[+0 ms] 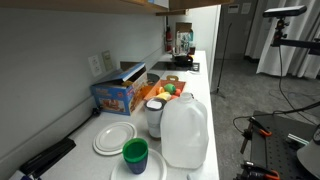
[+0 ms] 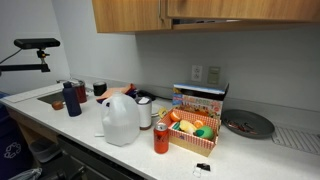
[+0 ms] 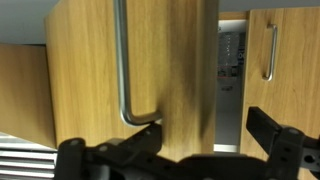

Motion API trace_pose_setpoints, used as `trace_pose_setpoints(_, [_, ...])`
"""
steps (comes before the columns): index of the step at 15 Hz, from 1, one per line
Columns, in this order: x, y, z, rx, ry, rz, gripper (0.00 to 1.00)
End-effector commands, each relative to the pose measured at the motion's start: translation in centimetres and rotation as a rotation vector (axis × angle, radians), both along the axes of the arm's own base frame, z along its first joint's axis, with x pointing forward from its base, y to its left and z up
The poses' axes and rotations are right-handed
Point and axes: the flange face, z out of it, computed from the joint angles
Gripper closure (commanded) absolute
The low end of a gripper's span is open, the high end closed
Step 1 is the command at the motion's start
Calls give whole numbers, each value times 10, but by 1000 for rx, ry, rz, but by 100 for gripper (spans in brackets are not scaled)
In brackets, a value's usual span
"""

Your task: Close the overhead cabinet door

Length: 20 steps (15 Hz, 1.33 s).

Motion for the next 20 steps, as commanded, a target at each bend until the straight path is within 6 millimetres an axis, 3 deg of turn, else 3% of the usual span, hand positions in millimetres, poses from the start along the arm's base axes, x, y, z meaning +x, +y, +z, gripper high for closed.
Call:
trace_pose_setpoints(1, [17,18,-19,37,28,45,0])
trace_pose_setpoints(5, [23,32,-18,58,28,59,0])
trace_pose_setpoints(13, [27,73,-43,87,65,78,0])
trace_pose_setpoints(20, [23,93,-14,119,-2,71,0])
